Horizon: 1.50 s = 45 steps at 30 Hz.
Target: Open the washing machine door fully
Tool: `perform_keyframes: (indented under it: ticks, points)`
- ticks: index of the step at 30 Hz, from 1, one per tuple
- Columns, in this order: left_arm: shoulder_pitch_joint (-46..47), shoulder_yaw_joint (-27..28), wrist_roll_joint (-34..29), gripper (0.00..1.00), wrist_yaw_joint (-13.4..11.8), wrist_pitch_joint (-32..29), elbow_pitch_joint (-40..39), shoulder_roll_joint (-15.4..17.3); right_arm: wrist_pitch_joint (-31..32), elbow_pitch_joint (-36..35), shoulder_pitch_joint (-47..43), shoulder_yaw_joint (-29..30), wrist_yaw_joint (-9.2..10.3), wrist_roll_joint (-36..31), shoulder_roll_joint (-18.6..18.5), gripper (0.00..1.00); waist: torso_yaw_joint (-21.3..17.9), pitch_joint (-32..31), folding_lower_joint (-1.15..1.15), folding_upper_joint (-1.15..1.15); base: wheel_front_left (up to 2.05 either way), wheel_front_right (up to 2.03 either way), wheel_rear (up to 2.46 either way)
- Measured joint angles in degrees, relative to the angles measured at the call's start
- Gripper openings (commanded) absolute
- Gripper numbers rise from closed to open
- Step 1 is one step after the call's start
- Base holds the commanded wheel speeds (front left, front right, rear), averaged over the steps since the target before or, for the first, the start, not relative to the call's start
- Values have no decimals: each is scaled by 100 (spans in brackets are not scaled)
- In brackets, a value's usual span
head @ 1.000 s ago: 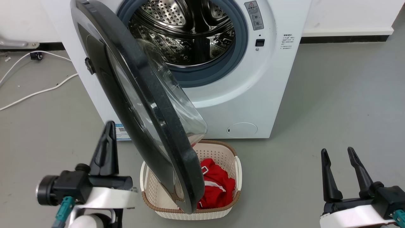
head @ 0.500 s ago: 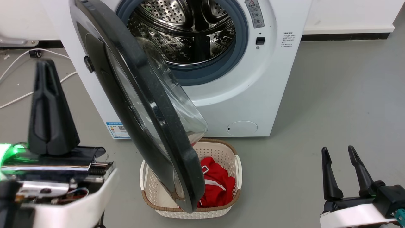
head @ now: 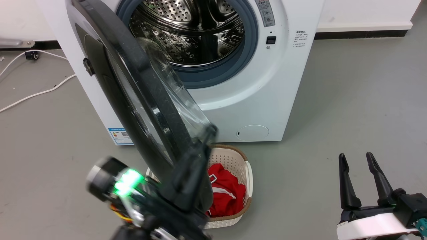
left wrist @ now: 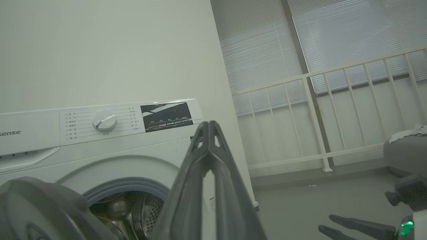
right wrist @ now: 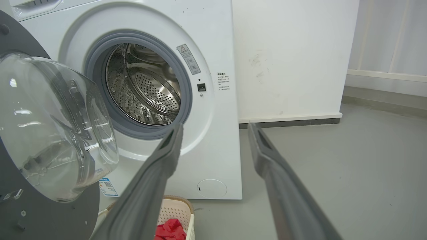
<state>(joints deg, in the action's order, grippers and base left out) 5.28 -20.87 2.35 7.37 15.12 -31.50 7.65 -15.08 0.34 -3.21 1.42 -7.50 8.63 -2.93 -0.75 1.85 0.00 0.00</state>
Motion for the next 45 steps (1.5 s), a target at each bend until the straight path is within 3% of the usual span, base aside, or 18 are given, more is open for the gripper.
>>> perform_keyframes:
  ticks: [5, 10, 18, 32, 45]
  points:
    - [-544, -706, 126, 0, 10, -4, 802, 280, 0, 16, -1, -12, 0, 19, 1, 100, -23, 18, 0, 0, 0, 0, 0]
    - [-967, -954, 254, 0, 12, -3, 1630, 428, 0, 26, -2, -10, 0, 59, 1, 100, -9, 63, 0, 0, 0, 0, 0]
    - [-898, -949, 331, 0, -5, -5, 2760, 235, 0, 81, 31, -87, 0, 101, 1, 100, 24, 134, 0, 0, 0, 0, 0]
    - [-64, -619, 290, 0, -257, -2, 3529, -291, 0, 189, 94, -169, 0, 167, 1, 100, -109, 190, 0, 0, 0, 0, 0]
    - [-310, -388, 278, 0, -430, -1, 3360, -375, 0, 303, 81, -203, 0, 291, 1, 100, -81, 105, 0, 0, 0, 0, 0]
